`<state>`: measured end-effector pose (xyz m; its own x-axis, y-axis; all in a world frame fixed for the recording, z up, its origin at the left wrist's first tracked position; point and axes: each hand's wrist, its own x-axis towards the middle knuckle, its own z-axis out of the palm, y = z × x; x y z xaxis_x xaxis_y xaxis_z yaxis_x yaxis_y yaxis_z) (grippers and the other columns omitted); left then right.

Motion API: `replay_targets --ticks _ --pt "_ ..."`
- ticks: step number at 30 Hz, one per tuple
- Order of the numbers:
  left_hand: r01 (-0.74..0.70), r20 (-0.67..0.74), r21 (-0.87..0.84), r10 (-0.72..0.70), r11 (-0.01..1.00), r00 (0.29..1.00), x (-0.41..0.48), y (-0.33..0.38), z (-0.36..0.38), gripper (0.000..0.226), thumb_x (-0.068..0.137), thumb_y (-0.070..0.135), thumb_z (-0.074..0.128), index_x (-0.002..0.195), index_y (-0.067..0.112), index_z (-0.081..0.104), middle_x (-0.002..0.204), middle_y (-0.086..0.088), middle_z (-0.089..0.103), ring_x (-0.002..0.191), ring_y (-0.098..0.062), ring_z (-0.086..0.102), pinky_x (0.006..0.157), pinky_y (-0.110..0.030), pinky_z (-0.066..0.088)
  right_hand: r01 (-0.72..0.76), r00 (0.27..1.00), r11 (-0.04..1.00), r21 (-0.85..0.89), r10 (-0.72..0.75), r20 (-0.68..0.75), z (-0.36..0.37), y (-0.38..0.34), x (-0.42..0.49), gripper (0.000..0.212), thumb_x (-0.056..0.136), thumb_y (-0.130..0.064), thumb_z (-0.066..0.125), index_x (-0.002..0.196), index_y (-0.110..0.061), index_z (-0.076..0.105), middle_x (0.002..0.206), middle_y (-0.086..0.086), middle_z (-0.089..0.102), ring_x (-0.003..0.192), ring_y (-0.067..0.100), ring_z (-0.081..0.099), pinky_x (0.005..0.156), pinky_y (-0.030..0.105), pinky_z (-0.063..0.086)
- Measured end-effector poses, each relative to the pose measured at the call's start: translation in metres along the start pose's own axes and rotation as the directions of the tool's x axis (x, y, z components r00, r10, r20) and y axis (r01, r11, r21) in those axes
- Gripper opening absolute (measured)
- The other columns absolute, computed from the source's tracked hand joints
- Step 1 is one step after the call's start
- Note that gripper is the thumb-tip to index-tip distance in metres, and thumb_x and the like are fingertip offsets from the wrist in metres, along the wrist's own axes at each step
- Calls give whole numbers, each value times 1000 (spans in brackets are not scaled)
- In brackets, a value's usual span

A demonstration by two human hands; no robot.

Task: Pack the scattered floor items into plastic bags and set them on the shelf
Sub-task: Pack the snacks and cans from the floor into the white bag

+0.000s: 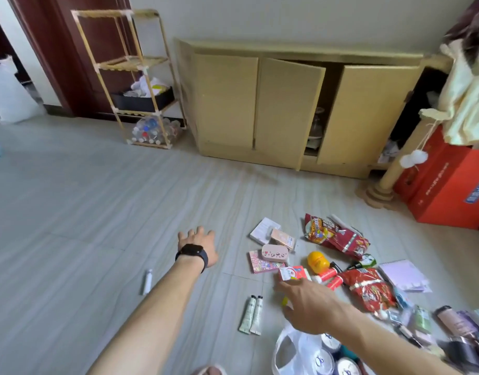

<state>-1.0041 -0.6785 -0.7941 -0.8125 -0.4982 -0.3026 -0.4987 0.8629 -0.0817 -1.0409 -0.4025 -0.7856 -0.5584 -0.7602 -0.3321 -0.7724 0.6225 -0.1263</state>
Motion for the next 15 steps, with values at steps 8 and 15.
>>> replay_targets --ticks 8,15 --pt "158 288 -95 -125 983 949 47 -88 176 67 90 40 47 151 33 21 162 -8 2 146 -30 12 116 -49 18 -221 938 967 123 176 300 137 -21 122 62 94 -48 45 148 -21 30 140 7 50 128 28 50 97 34 44" --pt "426 281 -205 -364 881 888 120 -151 248 59 95 39 45 149 36 22 159 -12 0 138 -36 25 109 -46 34 -469 877 834 290 400 267 222 -30 197 51 88 -64 46 132 -42 36 132 5 35 116 35 54 93 40 48"
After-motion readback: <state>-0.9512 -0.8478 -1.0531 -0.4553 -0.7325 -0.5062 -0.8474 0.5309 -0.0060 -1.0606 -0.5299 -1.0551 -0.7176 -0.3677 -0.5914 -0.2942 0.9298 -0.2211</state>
